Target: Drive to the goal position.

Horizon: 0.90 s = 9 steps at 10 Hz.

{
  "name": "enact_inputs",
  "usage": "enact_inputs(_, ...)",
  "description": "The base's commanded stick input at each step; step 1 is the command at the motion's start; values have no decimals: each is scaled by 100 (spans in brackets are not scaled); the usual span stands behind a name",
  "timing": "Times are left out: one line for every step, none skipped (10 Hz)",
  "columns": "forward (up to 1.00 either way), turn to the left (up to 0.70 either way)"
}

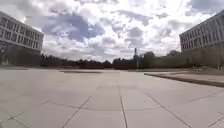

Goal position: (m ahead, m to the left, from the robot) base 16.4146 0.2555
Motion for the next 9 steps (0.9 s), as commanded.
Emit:
enact_inputs(100,0)
enact_inputs(100,0)
enact_inputs(100,0)
enact_inputs(100,0)
enact_inputs(100,0)
enact_inputs(100,0)
enact_inputs(100,0)
enact_inputs(100,0)
enact_inputs(100,0)
